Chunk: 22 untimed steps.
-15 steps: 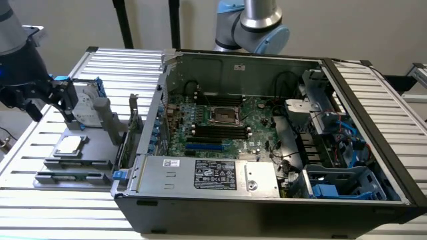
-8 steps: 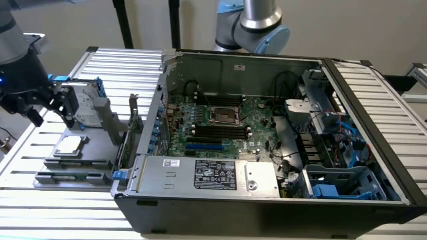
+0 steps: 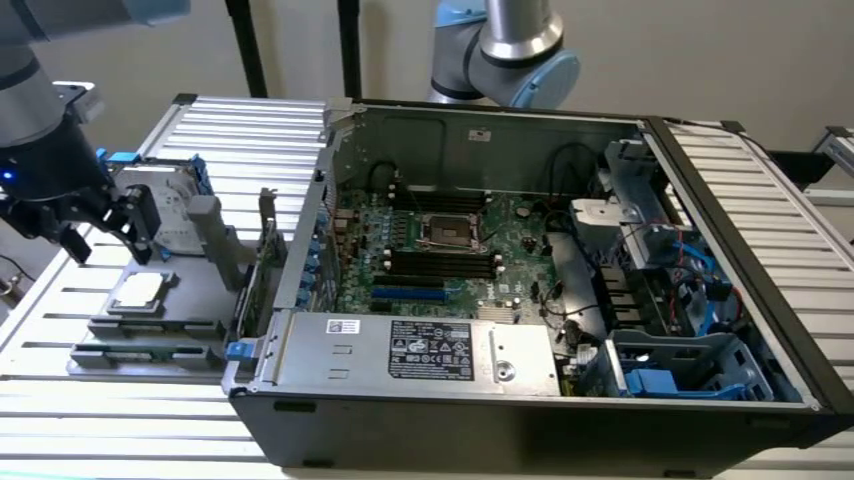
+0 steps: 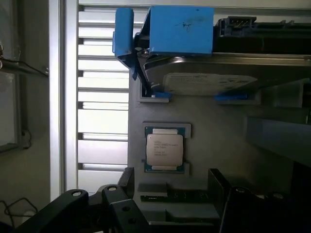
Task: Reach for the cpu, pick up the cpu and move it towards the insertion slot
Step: 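Pick up the cpu and move it towards the insertion slot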
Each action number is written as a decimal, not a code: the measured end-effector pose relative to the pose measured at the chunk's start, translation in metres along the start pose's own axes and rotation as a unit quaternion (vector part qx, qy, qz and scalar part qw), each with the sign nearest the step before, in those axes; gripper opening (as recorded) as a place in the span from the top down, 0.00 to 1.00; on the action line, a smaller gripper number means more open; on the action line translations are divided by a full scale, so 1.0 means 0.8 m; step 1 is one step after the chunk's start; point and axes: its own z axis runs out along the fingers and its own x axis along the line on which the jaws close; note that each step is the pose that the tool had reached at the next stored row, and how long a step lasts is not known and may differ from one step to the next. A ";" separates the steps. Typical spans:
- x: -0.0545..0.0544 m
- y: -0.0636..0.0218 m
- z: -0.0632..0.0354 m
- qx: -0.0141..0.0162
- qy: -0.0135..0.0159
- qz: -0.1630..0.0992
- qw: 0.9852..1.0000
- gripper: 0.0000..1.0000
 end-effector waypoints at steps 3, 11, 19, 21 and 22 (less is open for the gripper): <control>0.000 0.000 0.007 0.000 0.000 0.000 1.000 0.29; 0.000 0.000 0.025 0.000 0.000 0.000 1.000 0.29; 0.004 0.001 0.043 0.000 0.000 0.000 1.000 0.29; 0.004 0.002 0.048 0.000 0.000 0.000 1.000 0.29; 0.004 0.002 0.050 0.000 0.000 0.000 1.000 0.29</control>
